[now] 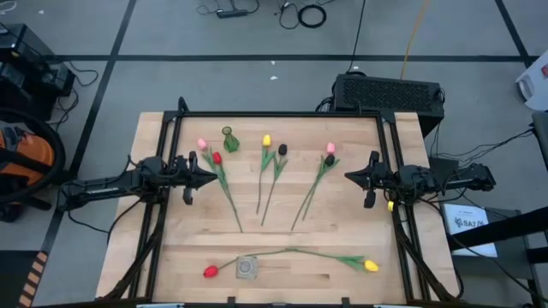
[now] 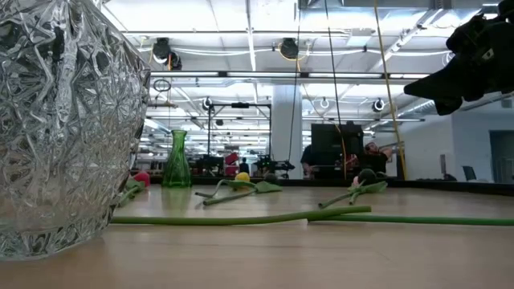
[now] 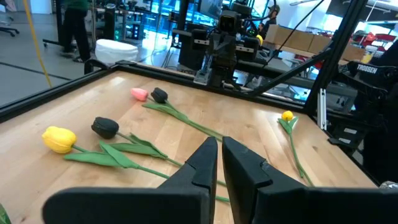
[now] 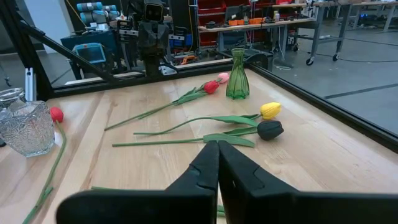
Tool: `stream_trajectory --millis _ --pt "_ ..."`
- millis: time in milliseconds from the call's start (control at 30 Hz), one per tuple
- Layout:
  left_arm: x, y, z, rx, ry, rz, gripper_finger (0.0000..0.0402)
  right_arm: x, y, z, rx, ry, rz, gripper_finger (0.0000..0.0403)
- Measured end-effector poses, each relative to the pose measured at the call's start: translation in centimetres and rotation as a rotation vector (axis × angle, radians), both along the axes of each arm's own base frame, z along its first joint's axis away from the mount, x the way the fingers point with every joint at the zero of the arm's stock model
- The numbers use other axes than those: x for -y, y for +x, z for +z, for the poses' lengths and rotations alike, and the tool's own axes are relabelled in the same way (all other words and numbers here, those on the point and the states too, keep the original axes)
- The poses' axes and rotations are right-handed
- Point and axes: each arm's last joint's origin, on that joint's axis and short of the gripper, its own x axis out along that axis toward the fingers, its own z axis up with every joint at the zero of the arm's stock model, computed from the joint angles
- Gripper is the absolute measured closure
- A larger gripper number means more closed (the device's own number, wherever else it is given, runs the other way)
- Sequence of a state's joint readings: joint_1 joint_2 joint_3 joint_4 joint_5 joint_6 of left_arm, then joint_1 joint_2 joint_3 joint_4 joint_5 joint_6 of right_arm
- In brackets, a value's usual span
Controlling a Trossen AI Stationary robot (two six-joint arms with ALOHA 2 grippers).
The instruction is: Sort flowers into vase by color
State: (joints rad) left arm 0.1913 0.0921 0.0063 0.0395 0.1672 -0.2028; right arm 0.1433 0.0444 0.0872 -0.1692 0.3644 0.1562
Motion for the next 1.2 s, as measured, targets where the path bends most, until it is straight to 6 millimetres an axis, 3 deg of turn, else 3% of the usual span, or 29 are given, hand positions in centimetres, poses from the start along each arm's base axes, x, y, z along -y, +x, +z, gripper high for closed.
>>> stream_trajectory --millis 1200 --pt "-0.07 0.0 0.01 0.001 0.001 0.026 0.037 0.0 0.0 0.0 0.0 0.0 0.0 0.0403"
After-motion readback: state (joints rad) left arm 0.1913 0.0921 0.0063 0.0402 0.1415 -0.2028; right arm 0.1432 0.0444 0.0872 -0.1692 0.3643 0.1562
